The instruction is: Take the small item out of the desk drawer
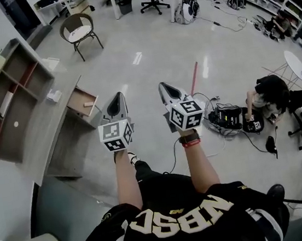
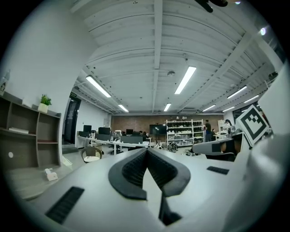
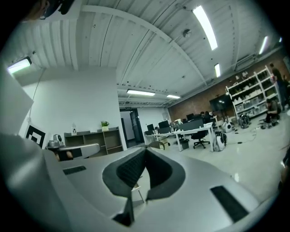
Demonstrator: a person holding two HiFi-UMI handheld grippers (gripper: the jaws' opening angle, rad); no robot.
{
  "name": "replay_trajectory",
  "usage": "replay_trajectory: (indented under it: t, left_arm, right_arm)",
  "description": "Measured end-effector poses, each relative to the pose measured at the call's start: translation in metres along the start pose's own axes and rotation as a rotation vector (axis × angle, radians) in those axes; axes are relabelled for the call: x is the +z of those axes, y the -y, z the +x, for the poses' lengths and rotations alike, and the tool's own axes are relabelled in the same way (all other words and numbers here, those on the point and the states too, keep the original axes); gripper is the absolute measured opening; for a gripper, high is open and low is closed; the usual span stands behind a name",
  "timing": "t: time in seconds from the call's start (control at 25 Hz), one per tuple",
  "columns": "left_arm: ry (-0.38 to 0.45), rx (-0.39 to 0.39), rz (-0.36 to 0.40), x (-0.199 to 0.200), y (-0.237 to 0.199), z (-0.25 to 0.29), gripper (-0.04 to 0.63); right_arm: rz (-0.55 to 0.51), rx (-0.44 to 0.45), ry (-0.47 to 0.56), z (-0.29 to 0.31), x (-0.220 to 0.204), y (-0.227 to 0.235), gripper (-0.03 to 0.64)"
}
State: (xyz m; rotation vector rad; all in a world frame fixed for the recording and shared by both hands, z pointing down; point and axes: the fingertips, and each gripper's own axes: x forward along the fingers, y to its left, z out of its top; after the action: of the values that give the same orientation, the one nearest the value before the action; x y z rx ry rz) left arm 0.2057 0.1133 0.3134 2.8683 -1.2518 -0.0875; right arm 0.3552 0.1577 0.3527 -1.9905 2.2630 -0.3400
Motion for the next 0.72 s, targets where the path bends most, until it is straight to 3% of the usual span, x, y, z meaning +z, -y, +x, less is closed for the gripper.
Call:
replay_trajectory:
  t: [0.36,0.72]
  left_arm:
    - [-0.005,0.056,-0.008,0.0,-0.07,0.023,0.015]
    - [0.026,0.187,-0.026,0.014,-0.194,0.033,0.015]
  right_arm:
    - [-0.019,0.071,-0.05,0.082,-0.007,-0.028,0.008]
    - [-0.055,0.187,-0.064,0.206,-0.004,-0.094,0.008]
